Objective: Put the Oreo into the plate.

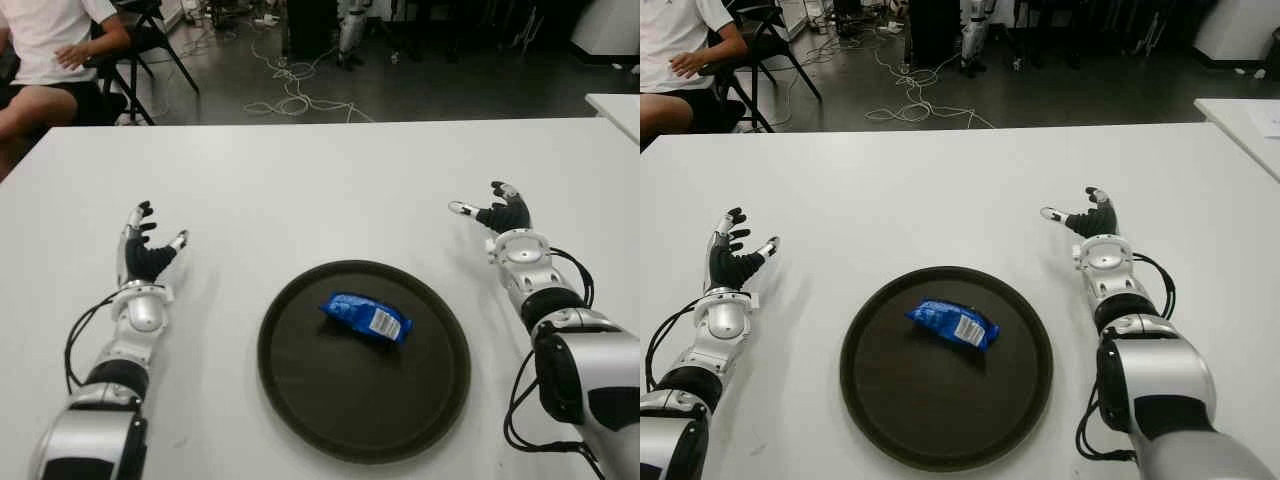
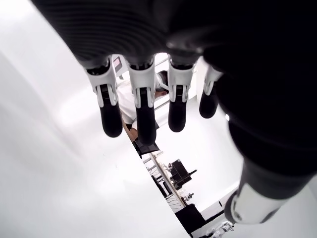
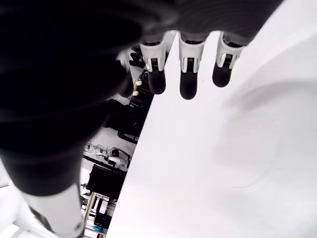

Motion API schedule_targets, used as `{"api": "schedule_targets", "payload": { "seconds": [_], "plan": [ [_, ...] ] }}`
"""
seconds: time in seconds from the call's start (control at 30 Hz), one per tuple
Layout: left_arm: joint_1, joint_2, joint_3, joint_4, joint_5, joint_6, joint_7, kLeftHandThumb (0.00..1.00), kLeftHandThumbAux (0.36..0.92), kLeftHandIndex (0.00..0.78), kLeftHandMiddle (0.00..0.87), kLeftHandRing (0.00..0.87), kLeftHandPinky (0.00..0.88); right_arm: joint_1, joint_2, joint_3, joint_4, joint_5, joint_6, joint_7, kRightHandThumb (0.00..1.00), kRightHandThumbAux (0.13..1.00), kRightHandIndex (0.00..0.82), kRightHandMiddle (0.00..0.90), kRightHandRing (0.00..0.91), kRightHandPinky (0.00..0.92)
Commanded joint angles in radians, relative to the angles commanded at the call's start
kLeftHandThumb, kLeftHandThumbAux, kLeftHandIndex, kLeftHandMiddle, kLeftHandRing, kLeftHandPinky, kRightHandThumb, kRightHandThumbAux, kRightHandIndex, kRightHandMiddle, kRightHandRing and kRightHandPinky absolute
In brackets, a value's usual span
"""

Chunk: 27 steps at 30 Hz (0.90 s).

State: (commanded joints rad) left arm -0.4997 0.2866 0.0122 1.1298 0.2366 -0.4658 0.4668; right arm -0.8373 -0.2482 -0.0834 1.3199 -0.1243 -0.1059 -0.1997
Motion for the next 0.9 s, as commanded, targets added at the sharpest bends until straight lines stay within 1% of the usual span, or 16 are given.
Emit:
{"api": "schedule_targets", "payload": {
  "seconds": [0.17, 0.47, 0.57, 0.63, 0.73, 0.9],
  "plan": [
    [-0.001, -0.002, 0.008, -0.002, -0.012, -0.004, -0.013, 0.279, 0.748, 0.097, 0.166, 0.186, 0.207, -0.001, 0.0, 0.0, -0.001, 0.0, 0.0, 0.001, 0.0, 0.798, 0.159, 0.121, 0.104, 0.08],
    [0.001, 0.001, 0.003, -0.002, -0.003, -0.011, -0.005, 0.267, 0.746, 0.097, 0.17, 0.193, 0.208, -0.002, 0.001, 0.0, -0.002, 0.001, 0.0, 0.006, 0.0, 0.809, 0.132, 0.116, 0.109, 0.095],
    [0.001, -0.002, 0.009, -0.003, -0.011, -0.018, -0.014, 0.28, 0.749, 0.097, 0.17, 0.193, 0.219, -0.003, 0.002, -0.002, -0.003, 0.004, -0.001, 0.008, 0.0, 0.825, 0.132, 0.119, 0.112, 0.097],
    [0.0, -0.004, 0.013, -0.002, -0.018, -0.021, -0.021, 0.286, 0.749, 0.098, 0.172, 0.193, 0.217, -0.005, 0.003, 0.0, -0.004, 0.002, 0.002, 0.006, 0.0, 0.825, 0.135, 0.124, 0.117, 0.1],
    [0.001, -0.005, 0.015, -0.001, -0.024, -0.025, -0.026, 0.288, 0.742, 0.096, 0.168, 0.18, 0.192, -0.004, 0.005, -0.001, -0.005, 0.003, 0.003, 0.005, 0.0, 0.827, 0.144, 0.135, 0.128, 0.111],
    [0.0, -0.004, 0.014, 0.0, -0.025, -0.023, -0.027, 0.276, 0.736, 0.094, 0.164, 0.177, 0.191, -0.004, 0.005, -0.005, -0.006, 0.008, 0.0, 0.009, 0.0, 0.824, 0.141, 0.126, 0.121, 0.105]
  ]
}}
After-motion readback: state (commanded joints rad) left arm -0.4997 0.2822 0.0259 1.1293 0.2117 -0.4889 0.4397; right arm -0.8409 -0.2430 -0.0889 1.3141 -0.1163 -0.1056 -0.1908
